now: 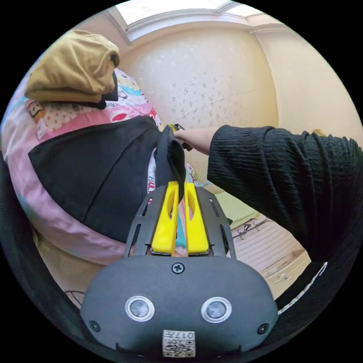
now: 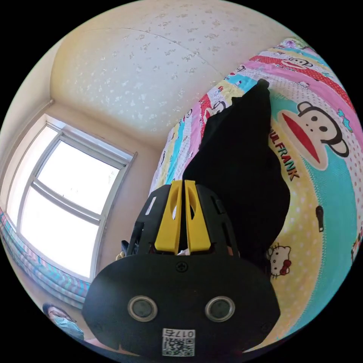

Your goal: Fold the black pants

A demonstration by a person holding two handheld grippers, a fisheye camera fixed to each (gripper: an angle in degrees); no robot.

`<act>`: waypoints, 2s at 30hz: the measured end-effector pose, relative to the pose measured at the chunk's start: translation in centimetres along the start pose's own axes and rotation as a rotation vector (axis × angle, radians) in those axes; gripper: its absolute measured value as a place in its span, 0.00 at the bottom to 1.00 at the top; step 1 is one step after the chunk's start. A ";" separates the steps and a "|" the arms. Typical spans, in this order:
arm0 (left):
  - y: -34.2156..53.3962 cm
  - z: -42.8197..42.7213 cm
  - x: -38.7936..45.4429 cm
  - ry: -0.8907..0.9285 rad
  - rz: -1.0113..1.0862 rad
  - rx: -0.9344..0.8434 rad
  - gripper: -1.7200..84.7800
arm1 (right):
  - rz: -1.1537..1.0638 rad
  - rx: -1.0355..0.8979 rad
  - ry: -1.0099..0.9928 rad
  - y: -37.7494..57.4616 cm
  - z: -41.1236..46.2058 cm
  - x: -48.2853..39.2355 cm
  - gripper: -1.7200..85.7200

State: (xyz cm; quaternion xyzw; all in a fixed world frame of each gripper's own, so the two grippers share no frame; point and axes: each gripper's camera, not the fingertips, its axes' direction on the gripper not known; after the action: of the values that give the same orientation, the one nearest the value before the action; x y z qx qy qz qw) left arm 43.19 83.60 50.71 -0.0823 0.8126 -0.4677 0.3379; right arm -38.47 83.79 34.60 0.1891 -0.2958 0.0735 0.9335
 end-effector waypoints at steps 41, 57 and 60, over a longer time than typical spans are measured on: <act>4.8 -9.9 -6.3 -0.073 -0.375 0.199 0.12 | -0.347 -0.456 -0.279 15.9 -1.5 -5.7 0.11; 7.7 -7.5 -1.3 -0.103 -0.236 0.250 0.10 | -0.238 -0.552 -0.216 39.5 -24.5 1.7 0.12; 8.2 -6.6 -0.7 -0.110 -0.234 0.238 0.10 | -0.179 -0.504 -0.275 39.4 -24.8 2.6 0.11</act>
State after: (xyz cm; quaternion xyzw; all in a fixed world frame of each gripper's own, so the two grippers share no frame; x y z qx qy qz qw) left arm 41.10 93.02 46.56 -0.1613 0.7165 -0.5917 0.3324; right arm -33.18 129.81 29.62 -0.0150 -0.4104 -0.1113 0.9050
